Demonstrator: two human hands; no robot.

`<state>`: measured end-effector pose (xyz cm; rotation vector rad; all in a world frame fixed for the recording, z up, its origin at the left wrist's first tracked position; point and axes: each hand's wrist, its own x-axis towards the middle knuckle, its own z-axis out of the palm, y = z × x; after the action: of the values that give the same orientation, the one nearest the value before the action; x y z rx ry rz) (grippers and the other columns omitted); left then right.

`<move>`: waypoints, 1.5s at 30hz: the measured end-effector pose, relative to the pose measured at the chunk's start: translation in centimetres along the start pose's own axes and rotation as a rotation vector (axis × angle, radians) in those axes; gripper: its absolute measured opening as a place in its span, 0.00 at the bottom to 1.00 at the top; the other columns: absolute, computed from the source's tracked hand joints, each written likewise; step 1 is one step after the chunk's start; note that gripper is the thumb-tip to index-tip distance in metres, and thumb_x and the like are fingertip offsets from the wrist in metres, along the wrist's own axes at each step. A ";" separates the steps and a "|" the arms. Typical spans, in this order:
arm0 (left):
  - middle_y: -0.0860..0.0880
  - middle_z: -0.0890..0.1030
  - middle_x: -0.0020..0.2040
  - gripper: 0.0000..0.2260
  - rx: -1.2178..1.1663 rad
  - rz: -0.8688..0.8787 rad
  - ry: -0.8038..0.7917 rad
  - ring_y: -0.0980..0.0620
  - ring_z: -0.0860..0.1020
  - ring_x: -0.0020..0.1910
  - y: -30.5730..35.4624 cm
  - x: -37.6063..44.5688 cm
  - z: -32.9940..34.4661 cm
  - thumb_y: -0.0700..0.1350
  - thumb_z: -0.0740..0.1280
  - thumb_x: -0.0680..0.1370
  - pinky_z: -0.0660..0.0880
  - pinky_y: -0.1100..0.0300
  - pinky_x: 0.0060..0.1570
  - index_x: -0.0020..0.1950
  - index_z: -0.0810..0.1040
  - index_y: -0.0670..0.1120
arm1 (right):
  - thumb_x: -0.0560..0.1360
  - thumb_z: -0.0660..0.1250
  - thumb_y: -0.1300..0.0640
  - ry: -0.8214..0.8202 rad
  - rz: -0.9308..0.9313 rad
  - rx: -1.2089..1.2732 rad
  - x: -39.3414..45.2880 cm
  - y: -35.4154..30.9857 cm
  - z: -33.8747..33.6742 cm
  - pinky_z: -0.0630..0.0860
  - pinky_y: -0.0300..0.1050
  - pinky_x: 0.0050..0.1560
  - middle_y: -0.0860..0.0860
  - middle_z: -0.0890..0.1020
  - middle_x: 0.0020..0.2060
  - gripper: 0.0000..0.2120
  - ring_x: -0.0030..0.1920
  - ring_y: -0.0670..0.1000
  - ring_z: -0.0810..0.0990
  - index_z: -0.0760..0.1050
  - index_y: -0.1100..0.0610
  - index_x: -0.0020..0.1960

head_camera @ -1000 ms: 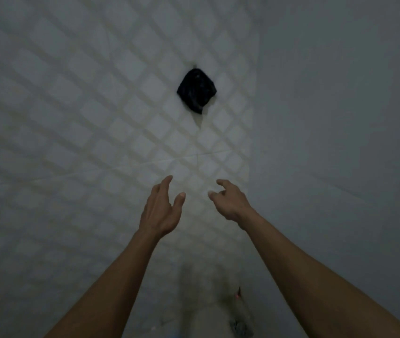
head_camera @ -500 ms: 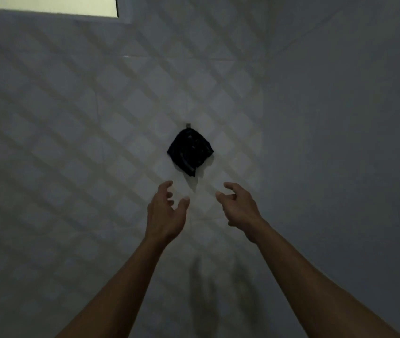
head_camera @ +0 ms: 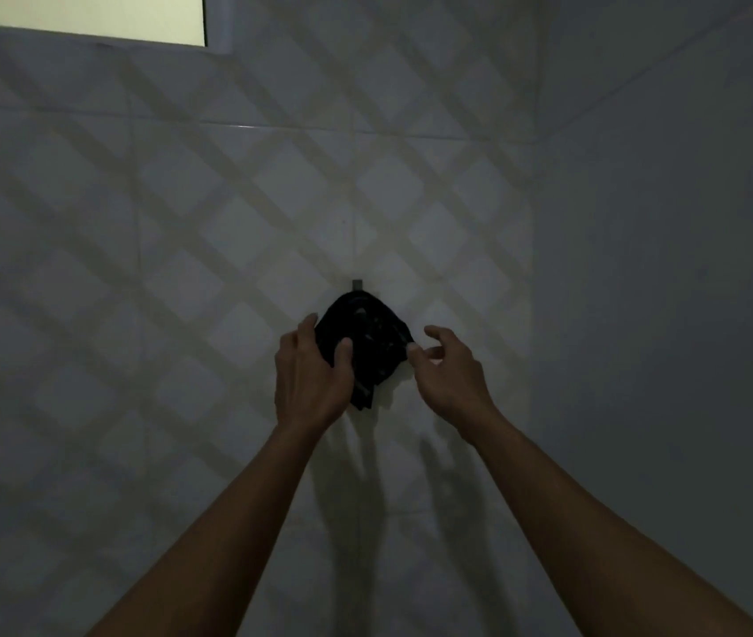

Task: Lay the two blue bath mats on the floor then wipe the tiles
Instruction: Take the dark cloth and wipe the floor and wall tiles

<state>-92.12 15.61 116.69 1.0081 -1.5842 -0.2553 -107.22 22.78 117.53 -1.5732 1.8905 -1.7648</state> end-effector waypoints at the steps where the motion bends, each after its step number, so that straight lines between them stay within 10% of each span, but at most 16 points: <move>1: 0.43 0.65 0.75 0.27 0.008 0.019 0.012 0.42 0.64 0.74 -0.1 1.0 0.5 0.57 0.61 0.82 0.66 0.46 0.69 0.79 0.60 0.50 | 0.82 0.62 0.46 0.021 -0.021 -0.005 1.0 0.1 0.8 0.73 0.47 0.63 0.55 0.75 0.68 0.24 0.66 0.55 0.76 0.66 0.51 0.76; 10: 0.45 0.71 0.70 0.26 0.150 0.068 0.056 0.43 0.67 0.69 -1.7 4.8 4.5 0.62 0.54 0.82 0.67 0.42 0.65 0.76 0.64 0.50 | 0.83 0.58 0.44 0.150 -0.064 0.016 5.9 2.2 6.8 0.70 0.53 0.69 0.55 0.70 0.69 0.24 0.69 0.56 0.71 0.63 0.51 0.76; 19: 0.43 0.73 0.55 0.17 -0.103 0.047 0.059 0.42 0.73 0.58 -1.1 5.3 5.8 0.55 0.60 0.83 0.72 0.48 0.58 0.57 0.74 0.41 | 0.84 0.57 0.49 0.194 -0.064 0.167 6.7 2.2 9.0 0.69 0.43 0.47 0.54 0.76 0.51 0.13 0.50 0.54 0.76 0.73 0.58 0.52; 27: 0.56 0.78 0.45 0.08 -0.353 0.054 0.080 0.57 0.79 0.44 1.3 4.2 4.6 0.51 0.59 0.84 0.77 0.54 0.44 0.56 0.69 0.47 | 0.85 0.53 0.47 0.302 -0.076 0.343 5.6 -0.3 8.5 0.67 0.35 0.33 0.41 0.75 0.39 0.10 0.37 0.37 0.74 0.67 0.52 0.53; 36: 0.55 0.81 0.47 0.08 -0.295 -0.026 -0.009 0.51 0.80 0.47 -0.2 2.2 3.8 0.55 0.60 0.82 0.79 0.50 0.49 0.58 0.72 0.54 | 0.84 0.53 0.45 0.422 0.003 0.308 3.6 1.6 7.4 0.74 0.45 0.41 0.42 0.78 0.41 0.11 0.43 0.49 0.79 0.69 0.49 0.56; 45: 0.52 0.83 0.60 0.18 -0.072 -0.042 -0.306 0.49 0.79 0.60 -5.2 -5.7 1.8 0.61 0.55 0.83 0.76 0.49 0.62 0.64 0.79 0.56 | 0.85 0.55 0.48 0.187 0.009 0.001 -3.4 8.9 5.1 0.76 0.47 0.60 0.49 0.82 0.60 0.15 0.60 0.52 0.79 0.74 0.42 0.67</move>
<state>-91.63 15.86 108.79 0.9809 -1.8152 -0.5118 -107.39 19.90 107.12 -1.4423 1.9714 -1.9703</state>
